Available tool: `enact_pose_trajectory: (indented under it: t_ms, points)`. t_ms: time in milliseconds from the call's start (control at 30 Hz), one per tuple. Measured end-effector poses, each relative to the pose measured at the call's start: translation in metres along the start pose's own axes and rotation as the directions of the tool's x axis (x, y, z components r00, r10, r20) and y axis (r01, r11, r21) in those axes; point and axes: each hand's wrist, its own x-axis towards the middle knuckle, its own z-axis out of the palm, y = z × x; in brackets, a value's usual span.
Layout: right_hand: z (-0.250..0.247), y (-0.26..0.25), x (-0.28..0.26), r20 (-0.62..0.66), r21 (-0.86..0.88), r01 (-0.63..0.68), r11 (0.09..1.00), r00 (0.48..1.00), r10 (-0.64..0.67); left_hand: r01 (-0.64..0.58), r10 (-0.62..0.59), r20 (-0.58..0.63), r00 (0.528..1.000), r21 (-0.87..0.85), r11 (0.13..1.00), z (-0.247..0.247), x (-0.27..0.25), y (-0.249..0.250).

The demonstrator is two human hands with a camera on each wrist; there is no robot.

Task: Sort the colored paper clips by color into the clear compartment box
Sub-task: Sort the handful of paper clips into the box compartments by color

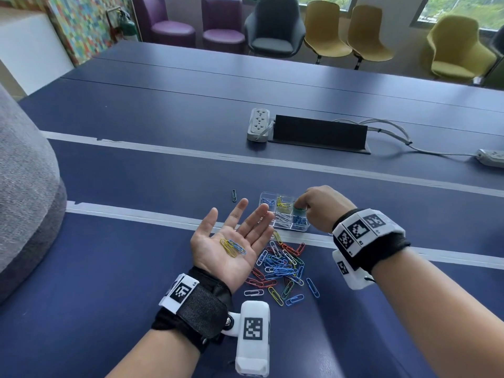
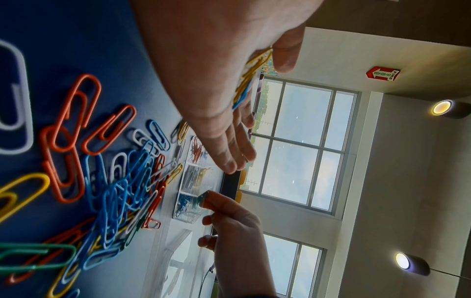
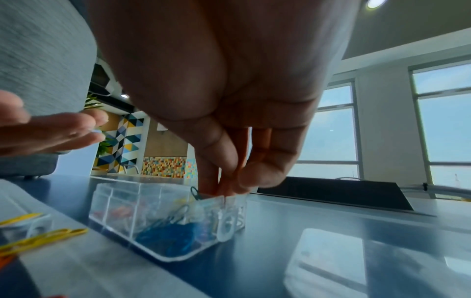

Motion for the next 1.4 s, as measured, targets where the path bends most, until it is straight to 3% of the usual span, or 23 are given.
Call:
enact_pose_trajectory:
  t_ms: [100, 233, 367, 567, 667, 733, 900, 1233, 1300, 1400]
  points:
    - [-0.003, -0.001, -0.001, 0.016, -0.029, 0.011, 1.000, 1.000, -0.011, 0.002, -0.002, -0.004, 1.000, -0.004, 1.000, 0.001, 0.000, 0.000]
    - [-0.009, 0.003, -0.001, -0.096, 0.082, -0.009, 0.997, 0.995, 0.017, 0.006, -0.006, -0.004, 1.000, -0.002, 1.000, 0.000, 0.000, -0.001]
    - [-0.010, 0.000, -0.004, -0.106, 0.102, 0.045, 0.994, 0.994, -0.034, 0.014, -0.014, -0.010, 1.000, 0.007, 1.000, 0.001, 0.000, -0.002]
    - [-0.012, -0.041, -0.023, -0.253, 0.182, 0.355, 0.917, 0.918, -0.305, -0.009, 0.010, -0.059, 0.998, 0.007, 1.000, 0.005, -0.001, -0.003]
    - [-0.010, -0.067, -0.039, -0.155, 0.204, 0.468, 0.860, 0.883, -0.444, -0.033, 0.034, -0.076, 0.997, 0.014, 0.999, 0.007, -0.001, -0.002]
    - [-0.006, -0.077, -0.044, -0.077, 0.196, 0.476, 0.857, 0.879, -0.470, -0.035, 0.037, -0.081, 0.996, 0.022, 0.999, 0.007, -0.001, -0.001]
    - [0.004, -0.086, -0.044, -0.003, 0.212, 0.448, 0.869, 0.889, -0.457, -0.029, 0.034, -0.082, 0.996, 0.054, 0.998, 0.004, -0.004, 0.001]
    - [0.004, -0.080, -0.045, -0.074, 0.313, 0.425, 0.849, 0.902, -0.425, -0.042, 0.044, -0.070, 0.997, 0.035, 0.998, -0.001, -0.001, 0.001]
    - [-0.001, -0.071, -0.042, -0.152, 0.343, 0.390, 0.855, 0.921, -0.359, -0.054, 0.056, -0.078, 0.995, 0.031, 0.998, -0.001, 0.000, 0.001]
    - [-0.009, -0.044, -0.029, -0.249, 0.369, 0.218, 0.903, 0.960, -0.130, -0.054, 0.056, -0.083, 0.995, 0.026, 0.998, -0.002, 0.001, 0.001]
